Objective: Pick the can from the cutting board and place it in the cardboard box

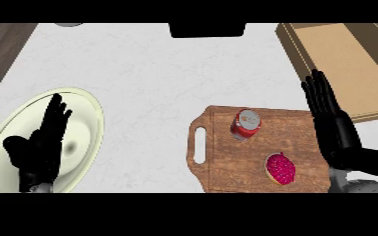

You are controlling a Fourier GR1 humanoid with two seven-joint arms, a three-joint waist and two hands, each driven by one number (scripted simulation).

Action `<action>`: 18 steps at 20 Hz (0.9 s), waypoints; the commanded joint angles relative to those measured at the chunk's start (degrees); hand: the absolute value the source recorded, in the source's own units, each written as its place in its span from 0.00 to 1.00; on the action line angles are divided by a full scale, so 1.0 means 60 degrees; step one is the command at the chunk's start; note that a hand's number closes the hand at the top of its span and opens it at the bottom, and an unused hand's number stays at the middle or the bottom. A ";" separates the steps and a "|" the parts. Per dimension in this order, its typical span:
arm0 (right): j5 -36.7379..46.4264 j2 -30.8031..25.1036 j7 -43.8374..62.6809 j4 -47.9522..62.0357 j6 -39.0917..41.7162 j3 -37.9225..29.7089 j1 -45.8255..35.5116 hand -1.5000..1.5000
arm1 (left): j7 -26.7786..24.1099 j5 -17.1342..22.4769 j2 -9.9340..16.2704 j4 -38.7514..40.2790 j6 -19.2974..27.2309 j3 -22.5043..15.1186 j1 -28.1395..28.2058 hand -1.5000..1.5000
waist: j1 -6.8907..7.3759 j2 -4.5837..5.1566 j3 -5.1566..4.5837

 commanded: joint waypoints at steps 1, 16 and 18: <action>-0.0255 -0.0097 0.0118 -0.0259 -0.0387 -0.0979 0.0398 1.00 | 0.0333 -0.0199 -0.0014 -0.0711 -0.0003 -0.0131 0.0066 0.50 | 0.0101 0.0096 -0.0176; 0.3241 -0.1723 0.2123 -0.2243 -0.4085 -0.1493 0.3840 0.00 | -0.0073 0.1541 -0.0594 -0.0166 -0.1397 0.0302 -0.1331 0.50 | 0.0008 0.0103 -0.0203; 0.3651 -0.2754 0.3499 -0.2890 -0.3608 -0.1340 0.3901 0.00 | -0.0052 0.1579 -0.0590 -0.0164 -0.1329 0.0426 -0.1430 0.50 | 0.0043 0.0115 -0.0223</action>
